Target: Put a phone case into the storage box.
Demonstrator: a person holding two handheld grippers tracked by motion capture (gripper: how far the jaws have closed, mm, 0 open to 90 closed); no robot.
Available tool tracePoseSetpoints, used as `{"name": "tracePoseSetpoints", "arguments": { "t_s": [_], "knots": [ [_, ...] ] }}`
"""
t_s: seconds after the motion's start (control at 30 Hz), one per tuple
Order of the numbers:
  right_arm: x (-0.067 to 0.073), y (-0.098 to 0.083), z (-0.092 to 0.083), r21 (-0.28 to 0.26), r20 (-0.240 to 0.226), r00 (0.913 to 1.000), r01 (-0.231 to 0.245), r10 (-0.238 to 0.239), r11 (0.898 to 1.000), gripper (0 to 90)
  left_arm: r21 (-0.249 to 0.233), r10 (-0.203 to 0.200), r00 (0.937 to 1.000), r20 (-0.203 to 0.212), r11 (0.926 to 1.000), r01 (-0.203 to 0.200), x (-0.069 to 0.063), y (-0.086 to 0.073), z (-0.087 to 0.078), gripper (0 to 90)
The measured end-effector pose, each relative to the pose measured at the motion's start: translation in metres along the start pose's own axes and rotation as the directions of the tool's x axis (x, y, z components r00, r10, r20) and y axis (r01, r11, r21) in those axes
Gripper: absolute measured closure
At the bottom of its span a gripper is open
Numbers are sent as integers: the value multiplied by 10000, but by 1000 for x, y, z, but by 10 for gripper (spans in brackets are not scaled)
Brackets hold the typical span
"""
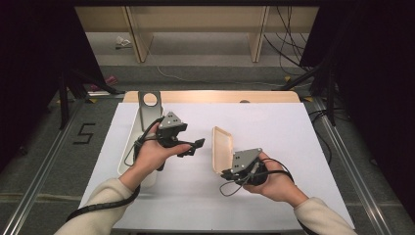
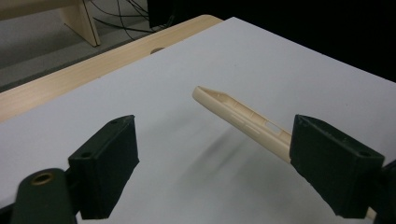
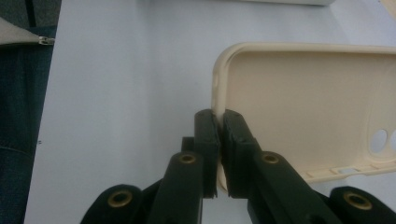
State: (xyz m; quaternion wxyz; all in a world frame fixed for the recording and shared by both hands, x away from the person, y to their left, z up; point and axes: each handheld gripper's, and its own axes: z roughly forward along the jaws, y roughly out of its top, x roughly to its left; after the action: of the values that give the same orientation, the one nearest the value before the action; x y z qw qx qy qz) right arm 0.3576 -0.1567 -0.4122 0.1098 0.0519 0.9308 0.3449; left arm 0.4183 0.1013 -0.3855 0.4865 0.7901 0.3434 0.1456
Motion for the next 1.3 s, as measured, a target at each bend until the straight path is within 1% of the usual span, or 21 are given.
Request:
{"name": "tracePoseSetpoints", "arguments": {
  "t_s": [0.1,0.27,0.33,0.4,0.5,0.6,0.67,0.7,0.77,0.83,1.03,1.17,1.2,1.3],
  "knots": [
    [2,2,1,10,6,9999,110,-110,9999,858,180,10,10000,-27,9998,-9,1,3,6,154],
    [5,7,3,-26,16,9996,278,-278,9996,858,503,-380,9990,250,9981,367,2,8,19,170],
    [6,9,4,-35,-22,9994,347,-347,9994,858,658,-462,9986,240,9968,446,2,10,24,183],
    [8,11,5,-27,0,9990,454,-454,9990,858,791,-421,9989,226,9961,402,3,12,29,193],
    [10,13,5,-35,-10,9985,546,-546,9985,858,969,-598,9982,99,9936,586,5,14,36,215],
    [11,15,5,2,-6,9981,623,-623,9981,858,1236,-820,9966,74,9891,805,7,15,43,250],
    [11,15,5,44,29,9976,693,-693,9976,858,1450,-1025,9947,-67,9841,1024,7,16,47,272],
    [11,15,6,12,57,9973,732,-732,9973,859,1481,-1118,9937,-83,9826,1118,8,16,49,294],
    [11,16,5,-13,62,9970,776,-776,9970,858,1508,-1278,9918,41,9805,1257,8,16,52,323],
    [12,16,5,2,71,9972,751,-751,9972,858,1559,-1299,9915,66,9795,1273,8,17,54,350],
    [12,17,4,6,163,9968,777,-777,9970,858,1825,-1511,9882,-256,9712,1532,11,19,58,445],
    [12,17,4,2,118,9965,824,-824,9966,858,1883,-1638,9862,-242,9681,1654,13,18,60,486],
    [12,17,4,16,140,9964,839,-839,9965,859,1961,-1705,9850,-272,9653,1725,14,18,60,496],
    [13,17,5,13,136,9963,847,-847,9964,858,2073,-2038,9785,-308,9564,2057,15,17,60,534]
  ]
}}
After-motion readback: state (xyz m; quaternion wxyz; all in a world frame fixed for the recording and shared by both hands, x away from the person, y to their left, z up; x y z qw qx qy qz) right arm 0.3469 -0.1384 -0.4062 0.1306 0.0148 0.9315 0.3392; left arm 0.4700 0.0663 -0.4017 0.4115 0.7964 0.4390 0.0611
